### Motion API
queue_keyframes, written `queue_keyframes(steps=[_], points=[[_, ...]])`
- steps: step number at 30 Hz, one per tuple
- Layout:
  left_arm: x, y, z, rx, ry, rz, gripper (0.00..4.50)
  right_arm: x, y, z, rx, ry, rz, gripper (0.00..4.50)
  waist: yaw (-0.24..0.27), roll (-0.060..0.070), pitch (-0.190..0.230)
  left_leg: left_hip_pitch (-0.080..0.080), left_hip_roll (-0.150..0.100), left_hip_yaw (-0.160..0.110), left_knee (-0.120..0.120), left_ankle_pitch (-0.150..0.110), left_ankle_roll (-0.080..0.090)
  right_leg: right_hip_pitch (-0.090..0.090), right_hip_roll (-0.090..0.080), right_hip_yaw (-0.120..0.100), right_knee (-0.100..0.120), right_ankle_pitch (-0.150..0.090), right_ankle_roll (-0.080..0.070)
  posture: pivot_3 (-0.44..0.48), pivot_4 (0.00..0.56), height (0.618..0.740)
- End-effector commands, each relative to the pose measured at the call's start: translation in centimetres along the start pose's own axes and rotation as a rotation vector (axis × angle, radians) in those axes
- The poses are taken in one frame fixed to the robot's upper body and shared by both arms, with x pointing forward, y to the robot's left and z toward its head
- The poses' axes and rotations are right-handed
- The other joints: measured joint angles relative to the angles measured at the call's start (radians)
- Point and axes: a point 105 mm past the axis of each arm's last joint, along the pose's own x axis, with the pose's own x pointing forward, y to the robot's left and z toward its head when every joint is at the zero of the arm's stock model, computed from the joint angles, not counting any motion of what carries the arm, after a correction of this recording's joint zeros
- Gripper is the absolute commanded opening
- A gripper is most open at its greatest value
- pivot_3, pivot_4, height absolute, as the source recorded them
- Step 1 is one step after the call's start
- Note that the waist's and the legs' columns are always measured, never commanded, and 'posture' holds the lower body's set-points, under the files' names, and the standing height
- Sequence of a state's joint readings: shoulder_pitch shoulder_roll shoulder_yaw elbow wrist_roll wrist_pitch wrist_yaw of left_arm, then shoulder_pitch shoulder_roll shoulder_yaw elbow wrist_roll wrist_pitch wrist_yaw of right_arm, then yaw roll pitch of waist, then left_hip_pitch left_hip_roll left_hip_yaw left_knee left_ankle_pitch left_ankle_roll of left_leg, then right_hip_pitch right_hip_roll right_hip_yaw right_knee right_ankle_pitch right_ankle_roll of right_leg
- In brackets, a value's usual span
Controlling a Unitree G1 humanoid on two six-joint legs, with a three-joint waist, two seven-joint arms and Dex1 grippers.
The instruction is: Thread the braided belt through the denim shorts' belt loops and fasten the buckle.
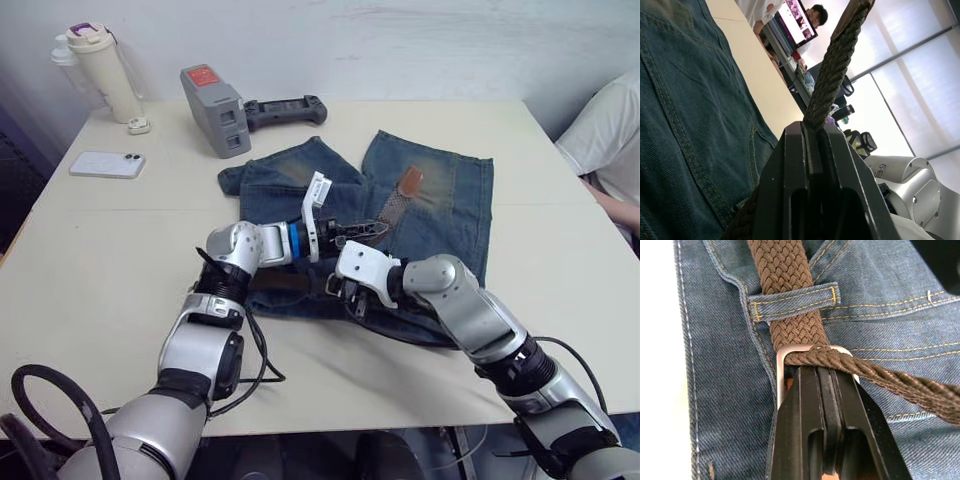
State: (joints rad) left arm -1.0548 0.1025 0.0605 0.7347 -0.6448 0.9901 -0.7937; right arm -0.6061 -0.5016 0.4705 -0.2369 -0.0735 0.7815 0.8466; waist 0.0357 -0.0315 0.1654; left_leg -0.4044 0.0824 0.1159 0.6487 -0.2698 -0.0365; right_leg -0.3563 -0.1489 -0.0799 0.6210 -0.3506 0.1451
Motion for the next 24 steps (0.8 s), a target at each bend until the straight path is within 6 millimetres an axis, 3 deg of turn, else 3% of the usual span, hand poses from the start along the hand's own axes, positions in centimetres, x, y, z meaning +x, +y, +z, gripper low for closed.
queue_keyframes(steps=[1, 6, 19, 24], points=[[4.4, -3.0, 0.2, 0.066, 0.025, -0.081, 0.00, 2.0, 4.3, -3.8, 0.077, 0.134, 0.158, 0.04, 0.005, 0.000, 0.000, 0.000, 0.000, 0.000, 0.000, 0.000, 0.000, 0.000, 0.000, 0.000, -0.001, 0.000, 0.000, 0.000, 0.150, 0.740], [4.3, -1.7, -1.3, 0.033, 0.068, -0.034, 0.00, 0.7, 3.3, -3.2, 0.167, 0.088, 0.098, 0.04, 0.019, 0.000, 0.000, 0.000, 0.000, 0.000, 0.000, -0.001, 0.001, -0.001, 0.000, -0.001, -0.003, 0.001, 0.000, 0.000, 0.150, 0.740], [3.7, -2.0, -3.1, -0.005, 0.092, -0.044, 0.00, -3.0, 1.4, -1.9, 0.363, 0.023, -0.027, 0.04, 0.016, 0.001, 0.000, -0.009, 0.000, 0.001, -0.002, -0.002, 0.002, -0.005, 0.000, -0.003, -0.009, 0.002, 0.001, 0.000, 0.150, 0.740], [3.4, -1.8, -3.9, -0.009, 0.112, -0.036, 0.00, -5.1, 0.6, -1.3, 0.402, 0.021, -0.096, 0.04, 0.018, 0.002, 0.001, -0.020, -0.001, 0.002, -0.001, -0.001, 0.002, -0.018, 0.000, -0.003, -0.001, 0.002, 0.002, 0.000, 0.150, 0.740]])
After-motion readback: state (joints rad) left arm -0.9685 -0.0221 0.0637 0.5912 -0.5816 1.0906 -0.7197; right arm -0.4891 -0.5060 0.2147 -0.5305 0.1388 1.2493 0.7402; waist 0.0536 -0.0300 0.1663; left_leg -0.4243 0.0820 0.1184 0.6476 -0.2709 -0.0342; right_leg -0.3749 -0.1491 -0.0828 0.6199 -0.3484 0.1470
